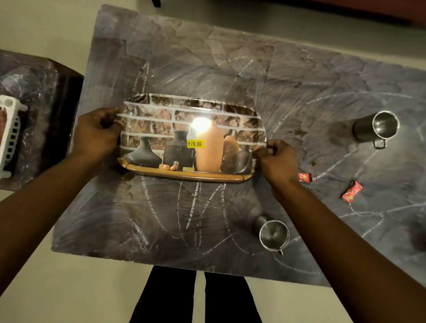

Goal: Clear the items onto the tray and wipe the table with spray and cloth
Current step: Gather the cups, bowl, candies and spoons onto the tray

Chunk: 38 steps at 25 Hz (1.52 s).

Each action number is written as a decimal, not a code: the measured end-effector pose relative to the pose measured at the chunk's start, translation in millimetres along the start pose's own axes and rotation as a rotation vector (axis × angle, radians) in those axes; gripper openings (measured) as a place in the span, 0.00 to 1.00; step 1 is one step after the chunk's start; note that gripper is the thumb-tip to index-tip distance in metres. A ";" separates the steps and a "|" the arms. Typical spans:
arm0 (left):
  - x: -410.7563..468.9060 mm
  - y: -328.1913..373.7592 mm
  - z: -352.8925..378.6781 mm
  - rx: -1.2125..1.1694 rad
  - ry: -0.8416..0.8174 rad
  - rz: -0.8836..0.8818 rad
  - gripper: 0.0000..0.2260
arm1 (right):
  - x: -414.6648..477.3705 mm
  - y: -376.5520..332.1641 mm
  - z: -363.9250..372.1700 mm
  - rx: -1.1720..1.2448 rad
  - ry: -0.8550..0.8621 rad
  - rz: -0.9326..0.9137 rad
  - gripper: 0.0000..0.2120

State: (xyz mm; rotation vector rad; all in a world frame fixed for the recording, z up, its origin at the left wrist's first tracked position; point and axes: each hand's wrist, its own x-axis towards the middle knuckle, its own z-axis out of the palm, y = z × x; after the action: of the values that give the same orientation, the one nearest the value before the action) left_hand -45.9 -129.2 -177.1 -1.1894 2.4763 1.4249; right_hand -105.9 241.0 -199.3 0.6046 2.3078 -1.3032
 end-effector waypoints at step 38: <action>-26.4 38.5 14.2 -0.539 -0.063 -0.259 0.10 | -53.1 -116.1 151.8 0.027 -0.182 -0.201 0.10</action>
State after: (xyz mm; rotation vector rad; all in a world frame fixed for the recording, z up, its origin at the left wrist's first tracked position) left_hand -56.2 -92.0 -147.3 -1.4446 1.8555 2.0714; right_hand -105.3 46.2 -161.9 0.2549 2.2487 -1.4172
